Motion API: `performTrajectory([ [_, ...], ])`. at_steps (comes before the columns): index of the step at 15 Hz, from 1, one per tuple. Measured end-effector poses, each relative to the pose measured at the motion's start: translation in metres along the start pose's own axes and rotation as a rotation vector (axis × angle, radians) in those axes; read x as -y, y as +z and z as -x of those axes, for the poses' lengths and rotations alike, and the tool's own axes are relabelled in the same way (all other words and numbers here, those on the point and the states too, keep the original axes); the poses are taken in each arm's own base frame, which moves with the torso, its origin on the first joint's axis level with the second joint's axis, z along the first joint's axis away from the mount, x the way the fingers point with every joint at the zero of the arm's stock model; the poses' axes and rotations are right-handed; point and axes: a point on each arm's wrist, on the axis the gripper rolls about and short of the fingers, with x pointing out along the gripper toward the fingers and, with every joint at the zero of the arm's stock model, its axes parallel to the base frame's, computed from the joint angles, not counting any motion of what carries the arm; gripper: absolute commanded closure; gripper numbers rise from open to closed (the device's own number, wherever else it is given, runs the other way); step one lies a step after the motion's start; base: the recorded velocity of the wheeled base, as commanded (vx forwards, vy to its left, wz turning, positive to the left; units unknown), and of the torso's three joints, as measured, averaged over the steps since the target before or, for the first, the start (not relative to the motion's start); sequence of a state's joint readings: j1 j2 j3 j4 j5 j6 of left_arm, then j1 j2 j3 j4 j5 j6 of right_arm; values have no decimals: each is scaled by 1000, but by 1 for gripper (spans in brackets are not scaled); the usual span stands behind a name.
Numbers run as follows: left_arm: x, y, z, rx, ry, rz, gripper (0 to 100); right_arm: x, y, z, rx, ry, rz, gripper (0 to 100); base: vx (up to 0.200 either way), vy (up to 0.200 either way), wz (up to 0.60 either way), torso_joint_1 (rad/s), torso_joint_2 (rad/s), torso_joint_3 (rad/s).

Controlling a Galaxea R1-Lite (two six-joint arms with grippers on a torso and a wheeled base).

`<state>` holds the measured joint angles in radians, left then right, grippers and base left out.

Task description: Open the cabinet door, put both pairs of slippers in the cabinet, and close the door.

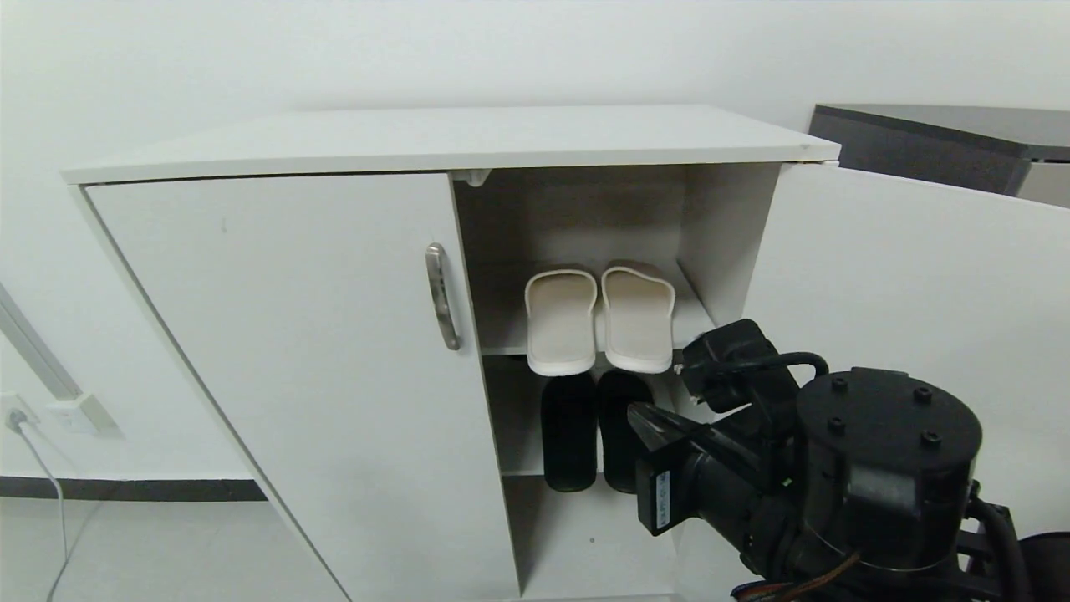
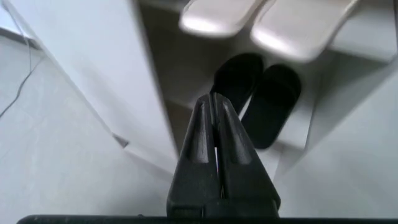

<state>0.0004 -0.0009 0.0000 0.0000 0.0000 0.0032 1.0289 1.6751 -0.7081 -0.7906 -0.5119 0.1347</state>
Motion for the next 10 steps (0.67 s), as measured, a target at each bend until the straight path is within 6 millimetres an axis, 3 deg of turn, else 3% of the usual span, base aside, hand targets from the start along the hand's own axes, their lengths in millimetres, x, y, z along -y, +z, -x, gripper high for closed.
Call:
performTrajectory([
  [10, 0, 0, 0, 0, 1, 0, 100, 5, -5, -4, -12, -6, 16, 100, -200, 0, 0, 2, 3, 2],
])
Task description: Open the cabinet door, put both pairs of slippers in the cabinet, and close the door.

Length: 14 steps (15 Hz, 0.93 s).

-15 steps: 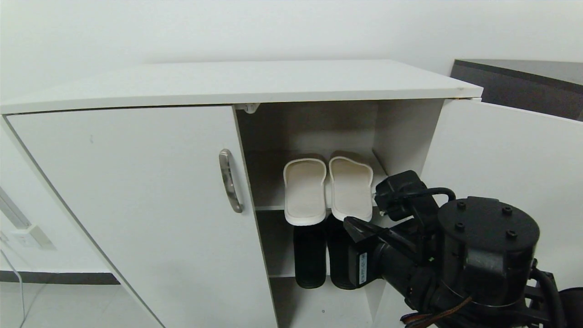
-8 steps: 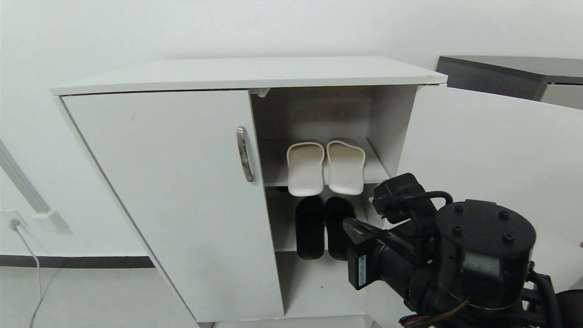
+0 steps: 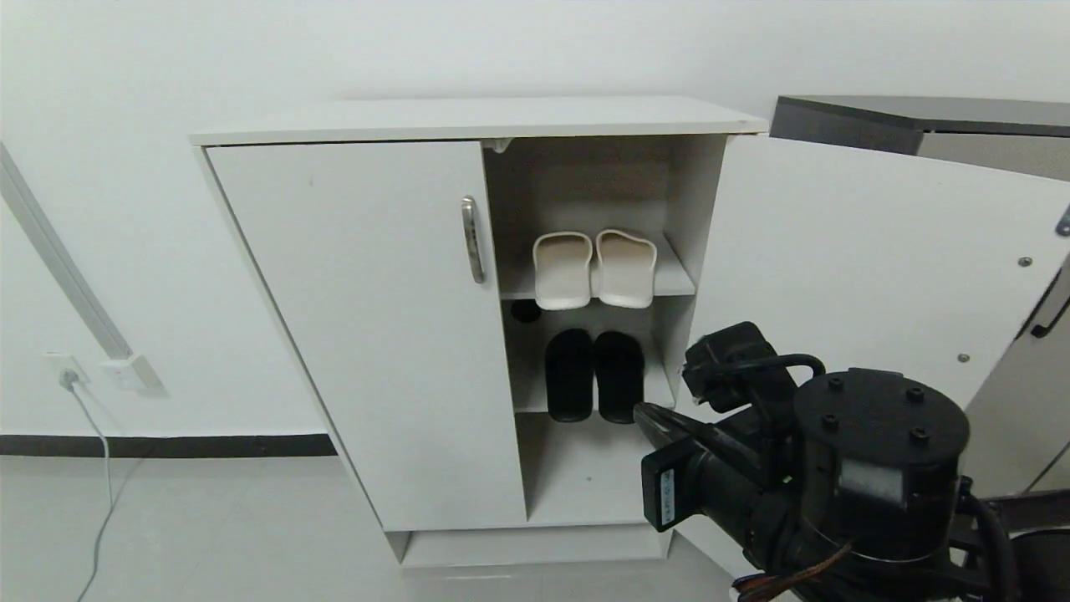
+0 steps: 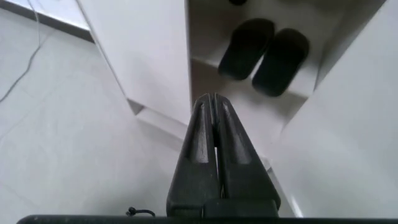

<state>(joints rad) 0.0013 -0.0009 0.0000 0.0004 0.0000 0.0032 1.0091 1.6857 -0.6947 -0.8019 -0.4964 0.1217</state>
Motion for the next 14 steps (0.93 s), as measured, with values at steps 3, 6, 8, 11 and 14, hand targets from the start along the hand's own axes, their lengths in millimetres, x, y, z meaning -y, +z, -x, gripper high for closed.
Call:
performTrajectory([
  [3, 0, 0, 0, 1, 0, 0, 100, 3, -5, -2, -18, -6, 15, 100, -200, 0, 0, 5, 1, 6],
  [6, 0, 0, 0, 1, 0, 0, 100, 3, -6, -3, -17, -8, 22, 100, -67, 0, 0, 1, 1, 1],
  [8, 0, 0, 0, 1, -1, 0, 100, 3, -6, -3, -11, -7, 20, 100, 0, 0, 0, 0, 0, 0],
  [11, 0, 0, 0, 0, 0, 0, 100, 5, 0, -11, 85, -16, -5, 100, 0, 0, 0, 0, 0, 0],
  [14, 0, 0, 0, 0, 0, 0, 100, 9, -2, -20, 193, -25, 28, 100, 0, 0, 0, 0, 0, 0],
])
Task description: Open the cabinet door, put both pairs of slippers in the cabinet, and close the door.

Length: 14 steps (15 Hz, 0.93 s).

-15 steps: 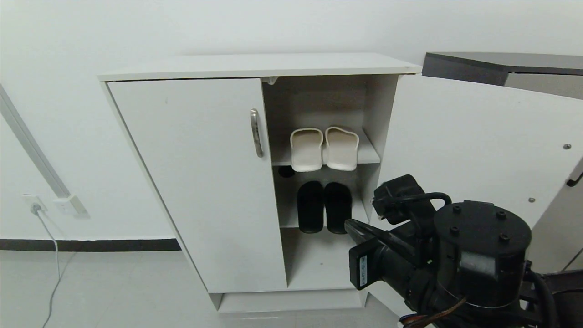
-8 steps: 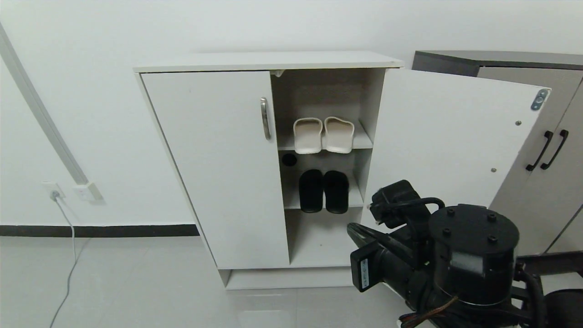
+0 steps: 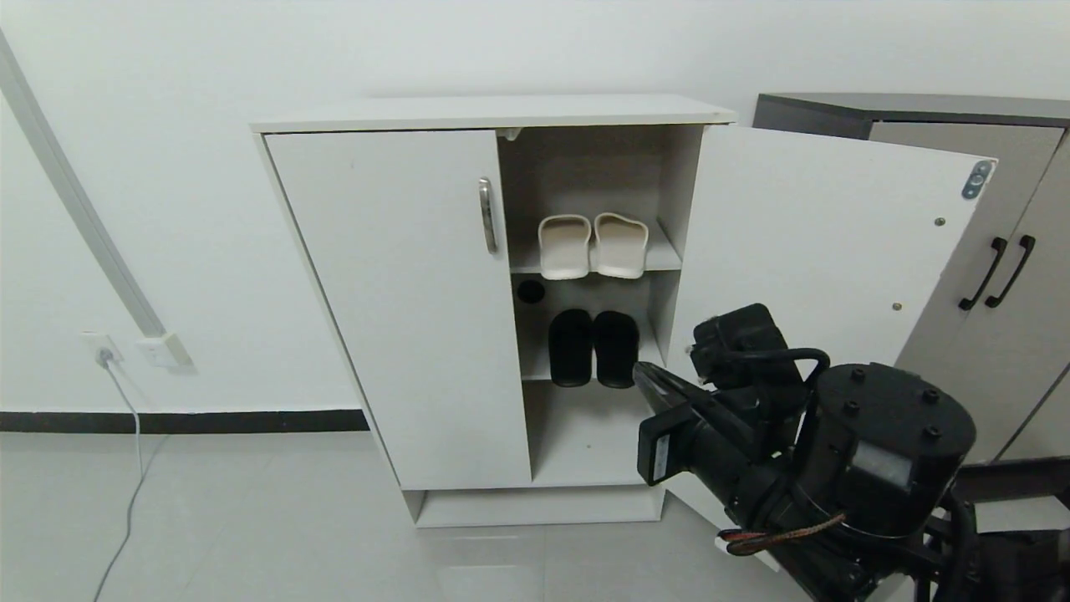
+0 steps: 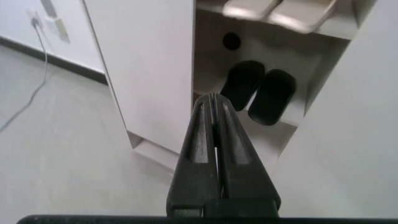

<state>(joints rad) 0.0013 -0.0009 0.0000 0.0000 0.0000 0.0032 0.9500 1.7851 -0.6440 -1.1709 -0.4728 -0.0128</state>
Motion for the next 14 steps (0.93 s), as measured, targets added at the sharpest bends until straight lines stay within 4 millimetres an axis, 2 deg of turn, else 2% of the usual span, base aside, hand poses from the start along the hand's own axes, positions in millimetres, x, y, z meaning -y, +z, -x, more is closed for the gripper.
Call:
performTrajectory([
  [3, 0, 0, 0, 0, 0, 0, 100, 3, -13, -4, -24, -8, 30, 100, 0, 0, 0, 0, 0, 0],
  [9, 0, 0, 0, 0, 0, 0, 100, 3, -17, -6, -37, -11, 38, 100, 0, 0, 0, 0, -6, -8],
  [11, 0, 0, 0, 2, 0, 0, 100, 3, -17, -7, -32, -14, 36, 100, 0, 0, 0, 5, -136, -254],
  [14, 0, 0, 0, 0, -1, 0, 100, 3, -17, -7, -34, -16, 36, 100, 0, 0, 0, 35, -439, -357],
])
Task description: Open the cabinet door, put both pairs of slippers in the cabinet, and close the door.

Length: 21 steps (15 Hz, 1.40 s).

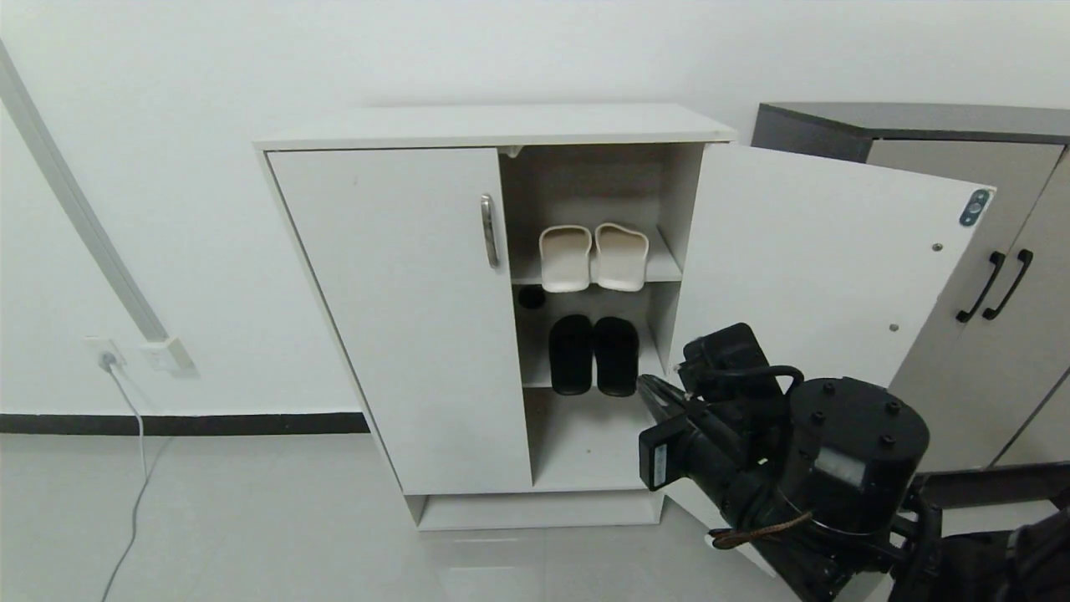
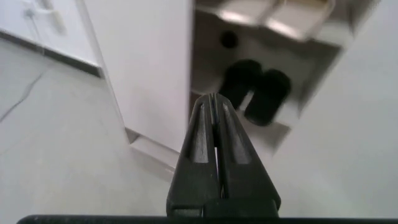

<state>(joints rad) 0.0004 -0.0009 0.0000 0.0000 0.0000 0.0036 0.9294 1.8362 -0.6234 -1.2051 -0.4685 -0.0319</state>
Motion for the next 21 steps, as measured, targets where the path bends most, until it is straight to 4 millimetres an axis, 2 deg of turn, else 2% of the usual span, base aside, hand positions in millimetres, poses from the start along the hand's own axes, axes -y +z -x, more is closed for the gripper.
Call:
performTrajectory([
  [10, 0, 0, 0, 0, 0, 0, 100, 0, -1, 0, -6, 1, 3, 100, 0, 0, 0, 116, -470, -344],
  [21, 0, 0, 0, 0, 0, -1, 100, 1, -1, 0, -5, -2, 5, 100, 0, 0, 0, 200, -516, -322],
])
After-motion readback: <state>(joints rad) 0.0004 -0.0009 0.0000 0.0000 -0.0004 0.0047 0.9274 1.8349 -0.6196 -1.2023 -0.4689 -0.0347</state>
